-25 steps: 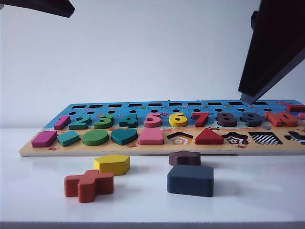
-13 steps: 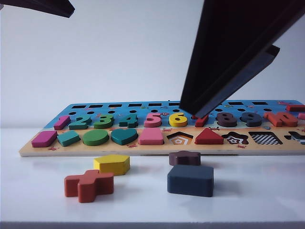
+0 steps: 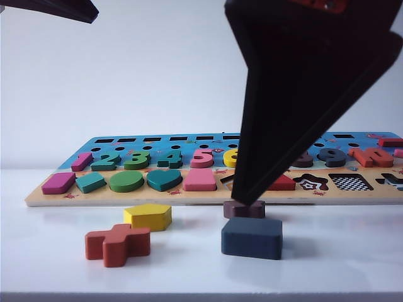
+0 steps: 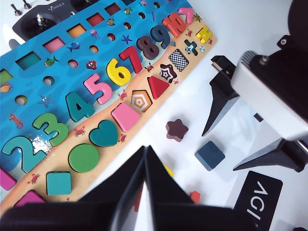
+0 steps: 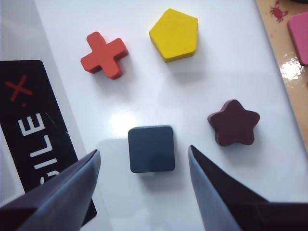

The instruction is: Insert the cube into the slot.

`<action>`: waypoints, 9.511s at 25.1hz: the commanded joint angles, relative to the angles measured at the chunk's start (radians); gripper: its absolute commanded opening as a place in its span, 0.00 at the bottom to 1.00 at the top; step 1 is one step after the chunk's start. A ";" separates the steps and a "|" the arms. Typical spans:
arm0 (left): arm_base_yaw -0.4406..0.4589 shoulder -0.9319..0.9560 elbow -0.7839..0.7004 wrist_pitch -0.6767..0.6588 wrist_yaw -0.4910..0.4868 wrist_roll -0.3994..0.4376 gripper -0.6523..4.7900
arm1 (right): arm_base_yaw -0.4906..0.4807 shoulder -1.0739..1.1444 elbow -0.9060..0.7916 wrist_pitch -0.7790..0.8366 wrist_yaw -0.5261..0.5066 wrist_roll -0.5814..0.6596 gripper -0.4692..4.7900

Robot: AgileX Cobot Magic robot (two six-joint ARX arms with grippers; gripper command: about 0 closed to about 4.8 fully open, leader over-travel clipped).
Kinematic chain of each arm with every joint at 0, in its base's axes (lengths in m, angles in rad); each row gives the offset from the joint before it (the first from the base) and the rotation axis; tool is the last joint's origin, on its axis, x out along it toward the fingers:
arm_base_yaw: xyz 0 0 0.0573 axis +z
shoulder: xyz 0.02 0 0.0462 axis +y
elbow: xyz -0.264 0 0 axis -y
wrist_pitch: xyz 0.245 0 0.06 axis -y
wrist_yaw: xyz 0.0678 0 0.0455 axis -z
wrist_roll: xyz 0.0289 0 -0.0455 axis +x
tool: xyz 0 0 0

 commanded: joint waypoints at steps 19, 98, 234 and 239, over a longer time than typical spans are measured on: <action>0.002 0.000 0.003 0.011 0.005 -0.001 0.14 | -0.002 0.064 0.003 0.035 -0.005 0.002 0.72; 0.001 0.000 0.003 0.011 0.005 -0.001 0.14 | -0.341 -0.204 0.005 0.038 0.069 0.454 0.32; 0.001 0.000 0.003 0.011 0.005 -0.001 0.14 | -0.419 -0.056 -0.078 0.107 0.301 0.710 0.08; 0.001 0.000 0.003 0.011 0.005 -0.001 0.14 | -0.419 -0.056 -0.078 0.107 0.298 0.710 0.08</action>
